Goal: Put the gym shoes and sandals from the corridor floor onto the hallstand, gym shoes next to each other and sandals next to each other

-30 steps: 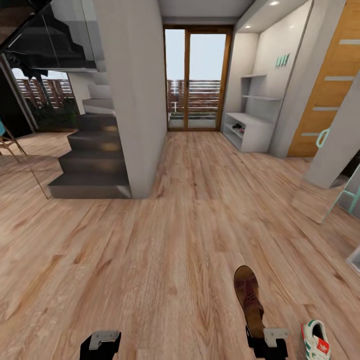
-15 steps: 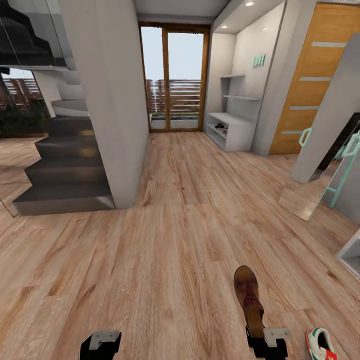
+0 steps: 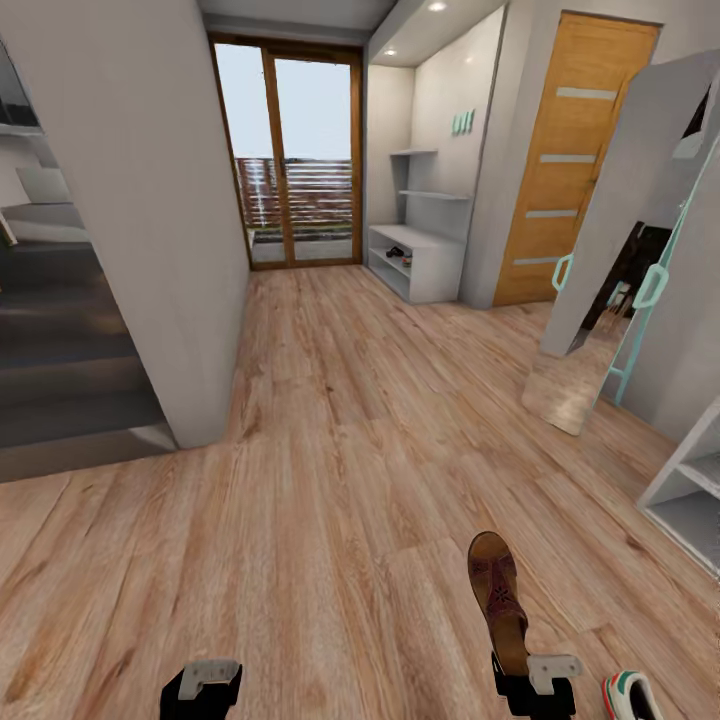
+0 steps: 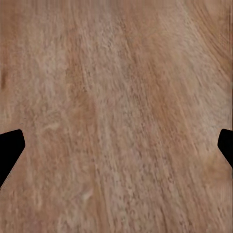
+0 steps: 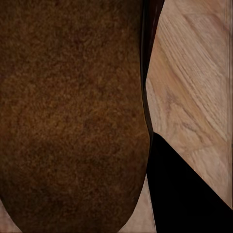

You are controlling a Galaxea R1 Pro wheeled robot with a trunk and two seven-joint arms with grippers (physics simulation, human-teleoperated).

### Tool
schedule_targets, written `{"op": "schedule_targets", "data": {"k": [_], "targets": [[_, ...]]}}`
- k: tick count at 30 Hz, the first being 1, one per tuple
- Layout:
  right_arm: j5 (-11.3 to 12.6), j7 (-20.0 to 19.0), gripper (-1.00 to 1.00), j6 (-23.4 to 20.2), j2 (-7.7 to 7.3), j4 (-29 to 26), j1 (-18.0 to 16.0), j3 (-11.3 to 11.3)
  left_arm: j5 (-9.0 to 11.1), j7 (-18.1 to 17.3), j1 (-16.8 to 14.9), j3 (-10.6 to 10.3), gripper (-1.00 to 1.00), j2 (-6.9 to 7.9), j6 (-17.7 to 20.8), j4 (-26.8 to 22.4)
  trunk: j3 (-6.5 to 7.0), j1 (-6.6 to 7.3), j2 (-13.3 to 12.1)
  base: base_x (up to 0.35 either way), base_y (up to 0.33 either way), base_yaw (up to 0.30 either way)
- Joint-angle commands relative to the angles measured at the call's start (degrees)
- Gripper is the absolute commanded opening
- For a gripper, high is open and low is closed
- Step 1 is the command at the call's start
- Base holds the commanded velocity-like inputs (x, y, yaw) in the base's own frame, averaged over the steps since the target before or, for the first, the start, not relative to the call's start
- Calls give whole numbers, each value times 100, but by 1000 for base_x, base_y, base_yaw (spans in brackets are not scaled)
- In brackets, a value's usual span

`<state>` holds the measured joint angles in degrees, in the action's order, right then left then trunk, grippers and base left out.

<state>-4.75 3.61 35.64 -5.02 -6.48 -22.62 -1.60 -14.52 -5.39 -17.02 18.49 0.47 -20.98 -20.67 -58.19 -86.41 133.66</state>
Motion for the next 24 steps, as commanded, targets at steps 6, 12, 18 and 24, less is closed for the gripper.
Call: {"op": "schedule_targets", "data": {"k": [6, 12, 18, 24], "targets": [[-34, 26, -100, 13, 2, 6, -5, -16, -34, -35, -3, 49, 100, -3, -20, 2, -5, -2, 2, 335, 76, -280], [-34, 26, -100, 13, 4, 7, -5, -16, -34, -33, -3, 49, 100, -3, -20, 2, -5, -2, 2, 335, 128, -280], [-35, 26, -100, 13, 9, 7, -5, -16, -34, -39, -3, 49, 100, -3, -20, 2, -5, -2, 2, 329, 173, -280], [-32, 26, -100, 13, 10, 7, -5, -16, -34, -41, -3, 49, 100, -4, -20, 2, -5, -2, 2, 328, 165, -280]]}}
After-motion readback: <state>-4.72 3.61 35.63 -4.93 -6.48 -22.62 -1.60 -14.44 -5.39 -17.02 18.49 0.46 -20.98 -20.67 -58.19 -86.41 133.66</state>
